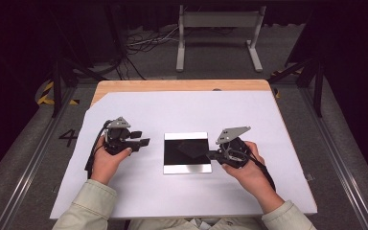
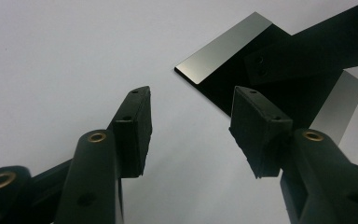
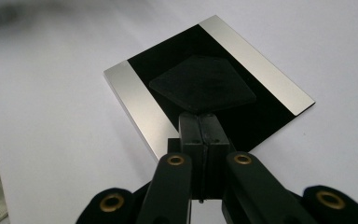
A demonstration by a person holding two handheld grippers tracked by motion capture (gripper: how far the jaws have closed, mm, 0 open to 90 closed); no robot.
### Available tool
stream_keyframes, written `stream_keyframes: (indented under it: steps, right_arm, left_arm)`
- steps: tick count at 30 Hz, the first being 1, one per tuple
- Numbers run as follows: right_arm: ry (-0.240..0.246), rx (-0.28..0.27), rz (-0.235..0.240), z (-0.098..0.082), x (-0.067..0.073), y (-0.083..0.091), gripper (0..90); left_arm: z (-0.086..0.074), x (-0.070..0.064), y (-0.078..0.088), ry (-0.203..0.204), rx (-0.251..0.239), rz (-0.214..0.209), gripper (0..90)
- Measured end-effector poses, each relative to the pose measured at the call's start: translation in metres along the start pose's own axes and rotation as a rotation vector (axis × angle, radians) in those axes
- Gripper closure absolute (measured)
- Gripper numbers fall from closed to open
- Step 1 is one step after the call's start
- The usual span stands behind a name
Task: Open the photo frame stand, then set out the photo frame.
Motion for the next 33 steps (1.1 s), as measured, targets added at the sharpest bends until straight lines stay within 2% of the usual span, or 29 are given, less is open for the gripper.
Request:
stream_keyframes:
  steps: [5, 8, 11, 19, 29, 33]
  right_arm:
    - [-0.003, 0.002, 0.003, 0.001, 0.0, 0.0, 90.0]
    - [0.002, 0.011, 0.003, -0.001, 0.0, 0.0, 90.0]
    - [0.006, 0.024, 0.0, -0.004, -0.001, 0.002, 90.0]
    - [-0.009, 0.017, -0.026, -0.003, -0.009, 0.02, 90.0]
    - [-0.05, -0.014, -0.05, 0.0, -0.019, 0.033, 80.1]
    - [-0.08, -0.024, -0.05, 0.002, -0.022, 0.035, 71.0]
  left_arm:
    - [-0.006, 0.001, 0.002, -0.008, 0.018, 0.011, 48.9]
    - [-0.008, 0.003, 0.004, 0.008, 0.013, 0.013, 48.9]
    - [-0.006, 0.002, 0.004, 0.005, 0.003, 0.01, 48.9]
    - [-0.004, 0.002, 0.006, 0.007, -0.002, 0.005, 48.8]
    - [-0.003, 0.003, 0.007, 0.01, -0.009, 0.011, 48.8]
    - [-0.003, 0.004, 0.009, 0.006, -0.015, 0.011, 48.8]
Point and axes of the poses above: each handheld gripper's, and its own axes: y roughly backward along the jaws, z roughly out of its top, x roughly to its left, the point moved 8 cm from there along -y, roughly forward along the jaws, and after that the axes turned 5 degrees about -z, right-handed, at the moved point
